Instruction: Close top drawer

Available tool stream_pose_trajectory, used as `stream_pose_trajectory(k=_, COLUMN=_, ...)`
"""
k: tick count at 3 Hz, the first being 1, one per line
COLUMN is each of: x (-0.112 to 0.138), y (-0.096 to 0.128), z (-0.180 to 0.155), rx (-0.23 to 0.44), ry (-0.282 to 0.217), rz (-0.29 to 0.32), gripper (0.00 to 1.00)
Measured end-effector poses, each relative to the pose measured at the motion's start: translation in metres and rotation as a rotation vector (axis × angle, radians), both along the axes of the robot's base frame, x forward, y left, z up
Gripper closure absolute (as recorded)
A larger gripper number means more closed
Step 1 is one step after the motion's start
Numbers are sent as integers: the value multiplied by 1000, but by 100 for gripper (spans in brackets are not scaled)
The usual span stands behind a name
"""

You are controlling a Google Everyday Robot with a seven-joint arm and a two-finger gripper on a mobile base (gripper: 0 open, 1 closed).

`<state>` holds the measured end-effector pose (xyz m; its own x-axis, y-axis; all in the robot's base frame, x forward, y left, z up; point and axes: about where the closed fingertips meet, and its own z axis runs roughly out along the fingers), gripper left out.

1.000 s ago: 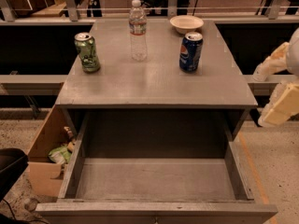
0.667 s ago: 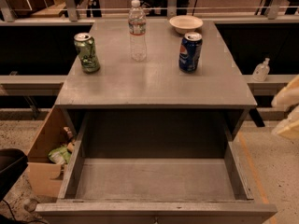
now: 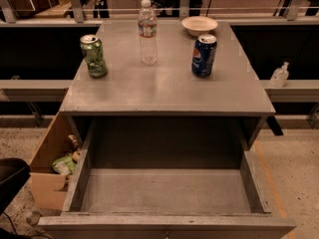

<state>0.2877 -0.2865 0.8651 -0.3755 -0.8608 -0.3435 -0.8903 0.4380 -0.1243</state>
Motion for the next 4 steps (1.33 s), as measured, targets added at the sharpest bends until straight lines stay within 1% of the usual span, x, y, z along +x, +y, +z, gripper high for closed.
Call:
stream_pose_trajectory(k=1, x=-31, y=-6, z=-55, rx=16, ry=92, rz=-45, gripper=100)
stream_pose_trajectory(k=2, x=-58, y=-2, z=-99, rx=41, ry=160, rz=-72, gripper=100)
stream_pose_trajectory(k=3, x=-58, y=-2, z=-99, rx=41, ry=160, rz=-72, gripper=100)
stream_pose_trajectory(k=4, x=-60, y=9, z=-114, rx=33, ry=161, rz=-70, gripper=100)
